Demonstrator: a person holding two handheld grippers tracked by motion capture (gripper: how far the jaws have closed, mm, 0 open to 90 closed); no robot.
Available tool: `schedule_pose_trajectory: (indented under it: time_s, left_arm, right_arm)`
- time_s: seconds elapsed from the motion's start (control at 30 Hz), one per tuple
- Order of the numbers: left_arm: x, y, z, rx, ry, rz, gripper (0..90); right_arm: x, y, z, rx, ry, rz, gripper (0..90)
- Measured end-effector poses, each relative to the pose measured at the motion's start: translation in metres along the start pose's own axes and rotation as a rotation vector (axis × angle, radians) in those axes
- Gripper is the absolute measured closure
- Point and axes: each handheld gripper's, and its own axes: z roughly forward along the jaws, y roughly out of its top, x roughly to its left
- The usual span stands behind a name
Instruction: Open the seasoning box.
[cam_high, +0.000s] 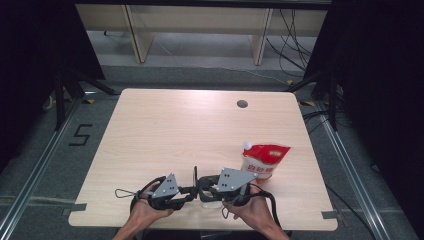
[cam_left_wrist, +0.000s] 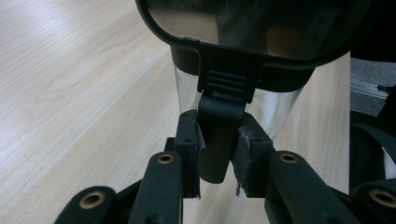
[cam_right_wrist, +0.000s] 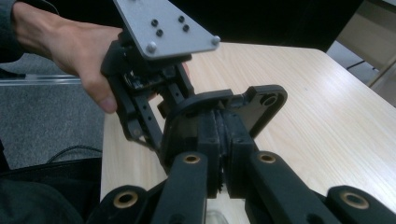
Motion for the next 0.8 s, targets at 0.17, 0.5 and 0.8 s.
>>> schedule_pose_trajectory:
  time_s: [0.17, 0.5, 0.8]
  left_arm:
    - [-0.001, 0.0, 0.001, -0.004, -0.003, -0.011, 72.7]
    - [-0.002, 0.001, 0.0, -0.001, 0.008, -0.014, 72.7]
    - [-0.001, -0.001, -0.001, 0.016, 0.004, -0.012, 67.6]
  right_arm:
    - [0.0, 0.004, 0.007, 0.005, 0.009, -0.016, 87.9]
    - [-0.001, 0.004, 0.011, -0.001, 0.009, -0.006, 86.2]
    - [-0.009, -0.005, 0.001, 0.005, -0.029, 0.027, 75.7]
